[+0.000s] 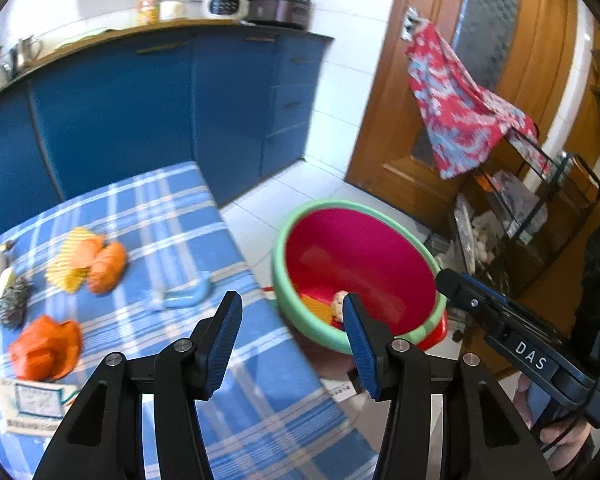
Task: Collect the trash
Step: 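Move the left tool to the yellow sponge while the right tool grasps the orange mesh bag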
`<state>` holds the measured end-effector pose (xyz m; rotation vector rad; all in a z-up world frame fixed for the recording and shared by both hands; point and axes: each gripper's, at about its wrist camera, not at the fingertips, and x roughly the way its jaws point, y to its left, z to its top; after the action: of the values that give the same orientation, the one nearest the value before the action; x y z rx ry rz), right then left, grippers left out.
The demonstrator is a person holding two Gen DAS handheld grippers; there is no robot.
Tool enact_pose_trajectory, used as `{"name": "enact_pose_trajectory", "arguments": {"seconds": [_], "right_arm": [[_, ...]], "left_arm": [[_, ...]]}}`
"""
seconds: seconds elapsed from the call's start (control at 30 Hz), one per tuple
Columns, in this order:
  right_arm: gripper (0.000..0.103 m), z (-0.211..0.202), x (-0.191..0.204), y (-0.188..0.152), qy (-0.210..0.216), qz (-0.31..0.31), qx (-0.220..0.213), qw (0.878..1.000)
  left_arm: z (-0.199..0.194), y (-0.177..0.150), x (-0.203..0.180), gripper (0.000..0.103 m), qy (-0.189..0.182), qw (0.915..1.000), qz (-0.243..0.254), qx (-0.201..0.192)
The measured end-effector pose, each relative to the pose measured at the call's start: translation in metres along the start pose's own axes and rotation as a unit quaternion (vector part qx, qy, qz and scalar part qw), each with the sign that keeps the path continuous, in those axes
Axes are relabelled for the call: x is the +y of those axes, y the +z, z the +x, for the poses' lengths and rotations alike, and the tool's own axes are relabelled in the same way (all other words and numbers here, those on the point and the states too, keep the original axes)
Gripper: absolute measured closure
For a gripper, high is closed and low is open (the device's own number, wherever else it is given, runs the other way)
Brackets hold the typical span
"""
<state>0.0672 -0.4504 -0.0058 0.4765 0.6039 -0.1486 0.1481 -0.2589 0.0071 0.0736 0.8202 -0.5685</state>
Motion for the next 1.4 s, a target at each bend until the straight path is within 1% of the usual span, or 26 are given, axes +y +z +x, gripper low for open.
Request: {"name": "enact_pose_trajectory", "arguments": {"seconds": [0.07,0.1,0.17,0.33,0.5,0.8,0.87,1.0,1.13,1.23,1.4], "right_arm": [[0.063,-0.001,0.01,0.0,0.007,-0.006,0.001,1.0],[0.063,-0.002,0.016,0.0,0.011,-0.01,0.003,1.0],[0.063,-0.002,0.028,0.0,0.018,-0.018,0.006,1.0],[0.063,-0.001,0.059,-0.003,0.031,-0.036,0.013,0.999],[0.063,0.01,0.094,-0.009,0.045,-0.052,0.032,0.997],[0.063,0.041,0.162,-0.015,0.067,-0.091,0.058,0.992],[0.06,0.054,0.175,-0.016,0.07,-0.095,0.066,0.991],[0.06,0.08,0.201,-0.019,0.075,-0.105,0.085,0.988],[0.06,0.108,0.217,-0.021,0.074,-0.113,0.104,0.985],[0.06,0.132,0.229,-0.023,0.072,-0.119,0.117,0.983],[0.059,0.166,0.24,-0.022,0.063,-0.119,0.132,0.982]], "left_arm": [[-0.012,-0.001,0.012,0.047,0.006,0.9999,-0.011,-0.011],[-0.017,-0.001,0.018,0.044,0.009,0.9997,-0.015,-0.015],[-0.027,-0.003,0.029,0.043,0.022,0.9992,-0.023,-0.023],[-0.051,-0.006,0.066,0.043,0.053,0.9968,-0.046,-0.038],[-0.074,-0.011,0.11,0.043,0.083,0.9929,-0.07,-0.049],[-0.094,-0.021,0.186,0.043,0.133,0.9837,-0.109,-0.053],[-0.094,-0.022,0.206,0.043,0.144,0.981,-0.119,-0.051],[-0.087,-0.021,0.245,0.043,0.159,0.9765,-0.139,-0.044],[-0.069,-0.022,0.282,0.042,0.173,0.9724,-0.154,-0.028],[-0.052,-0.024,0.304,0.042,0.171,0.9707,-0.168,-0.011],[-0.023,-0.027,0.328,0.042,0.169,0.9685,-0.182,0.007]]}}
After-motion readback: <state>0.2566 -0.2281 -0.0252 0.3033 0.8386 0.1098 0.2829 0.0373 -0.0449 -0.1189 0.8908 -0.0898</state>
